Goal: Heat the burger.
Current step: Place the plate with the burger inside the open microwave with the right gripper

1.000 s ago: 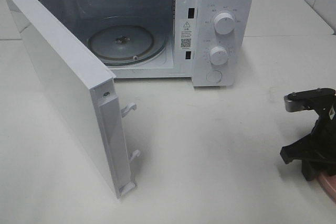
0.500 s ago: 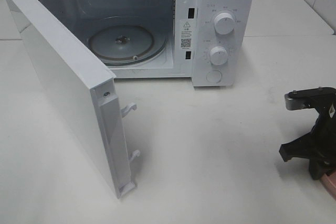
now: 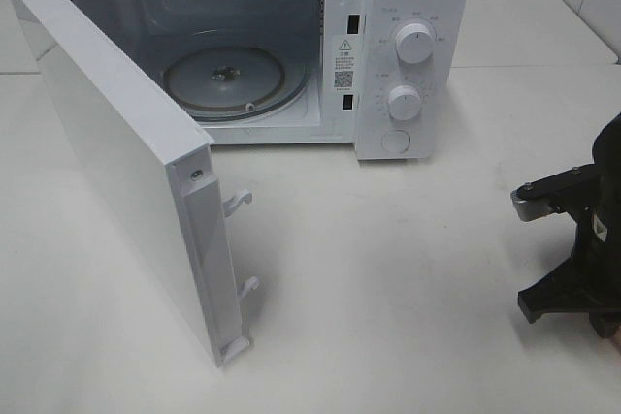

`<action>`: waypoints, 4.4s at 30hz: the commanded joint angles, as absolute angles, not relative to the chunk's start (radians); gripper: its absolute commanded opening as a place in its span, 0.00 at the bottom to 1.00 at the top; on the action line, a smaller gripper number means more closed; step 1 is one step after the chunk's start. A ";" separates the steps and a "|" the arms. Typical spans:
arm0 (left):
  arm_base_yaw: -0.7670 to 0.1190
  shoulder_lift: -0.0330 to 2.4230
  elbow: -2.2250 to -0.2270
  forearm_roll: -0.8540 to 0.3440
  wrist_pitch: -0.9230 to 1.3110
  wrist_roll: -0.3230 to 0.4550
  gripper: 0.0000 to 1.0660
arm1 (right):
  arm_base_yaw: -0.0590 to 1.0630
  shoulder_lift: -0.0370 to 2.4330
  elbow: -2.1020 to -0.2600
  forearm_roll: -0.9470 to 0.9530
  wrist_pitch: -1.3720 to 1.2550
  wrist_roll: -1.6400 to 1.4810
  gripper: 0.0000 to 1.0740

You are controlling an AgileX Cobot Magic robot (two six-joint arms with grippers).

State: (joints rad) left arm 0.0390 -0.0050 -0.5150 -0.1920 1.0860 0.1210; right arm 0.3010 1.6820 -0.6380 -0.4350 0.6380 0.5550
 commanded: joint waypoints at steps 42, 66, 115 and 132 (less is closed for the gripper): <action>0.035 -0.020 -0.516 -0.194 1.073 0.113 0.92 | 0.694 1.384 -0.570 -0.607 0.911 0.560 0.00; 0.035 -0.020 -0.516 -0.194 1.073 0.113 0.92 | 1.009 1.384 -0.570 -0.685 0.925 0.447 0.00; 0.035 -0.020 -0.516 -0.194 1.073 0.113 0.92 | 0.851 1.384 -0.595 -0.722 0.374 -0.451 0.00; 0.035 -0.020 -0.516 -0.194 1.073 0.113 0.92 | 0.644 1.384 -0.654 -0.200 0.305 -1.284 0.00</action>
State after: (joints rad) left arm 0.0390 -0.0050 -0.5150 -0.1920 1.0860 0.1200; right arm 0.6760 1.3980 -0.6240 -0.2790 0.3600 -1.1490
